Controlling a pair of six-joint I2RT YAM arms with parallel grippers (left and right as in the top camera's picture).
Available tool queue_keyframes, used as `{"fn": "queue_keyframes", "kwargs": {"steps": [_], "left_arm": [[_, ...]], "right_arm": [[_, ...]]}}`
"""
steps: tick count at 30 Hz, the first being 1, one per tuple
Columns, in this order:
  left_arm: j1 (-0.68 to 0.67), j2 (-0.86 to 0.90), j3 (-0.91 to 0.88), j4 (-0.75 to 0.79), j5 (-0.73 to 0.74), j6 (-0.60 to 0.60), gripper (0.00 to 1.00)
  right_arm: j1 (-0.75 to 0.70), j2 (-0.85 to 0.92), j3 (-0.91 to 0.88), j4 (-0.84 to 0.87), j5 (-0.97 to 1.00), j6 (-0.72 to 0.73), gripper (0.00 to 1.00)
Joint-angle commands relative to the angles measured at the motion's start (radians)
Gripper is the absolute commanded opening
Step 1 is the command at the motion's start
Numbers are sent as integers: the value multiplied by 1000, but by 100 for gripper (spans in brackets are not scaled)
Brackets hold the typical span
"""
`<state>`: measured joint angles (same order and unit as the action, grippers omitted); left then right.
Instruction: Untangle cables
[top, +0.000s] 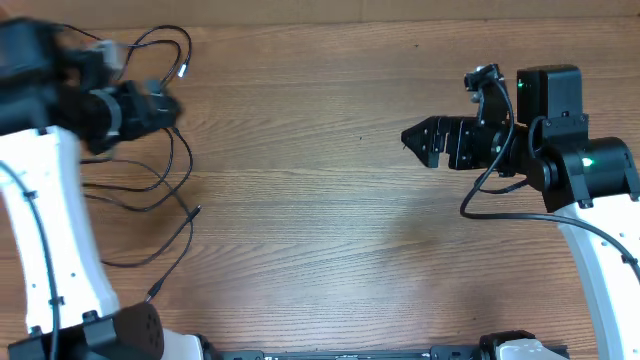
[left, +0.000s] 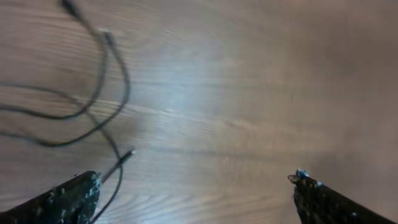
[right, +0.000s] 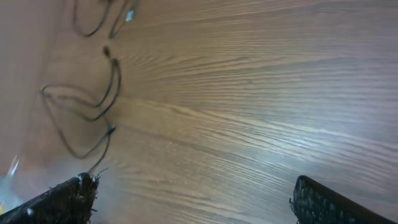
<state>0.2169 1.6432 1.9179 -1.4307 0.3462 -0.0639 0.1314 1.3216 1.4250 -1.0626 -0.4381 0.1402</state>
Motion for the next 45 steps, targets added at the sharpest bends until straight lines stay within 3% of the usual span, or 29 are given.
{"fn": "queue_keyframes", "kwargs": {"steps": [1,6,12,45], "left_arm": [[-149,-29,24,-23,-169,67,100],[-369,-29,24,-35,-410,-17,100],[-486,-29,23,-27,-439,-75,100],[-489,-29,23,-28,-424,-74,100]], "right_arm": [[-3,5,16,6,127,74,100],[-3,5,16,6,165,73,100],[-3,5,16,-43,169,72,100],[-3,5,16,-46,169,69,100]]}}
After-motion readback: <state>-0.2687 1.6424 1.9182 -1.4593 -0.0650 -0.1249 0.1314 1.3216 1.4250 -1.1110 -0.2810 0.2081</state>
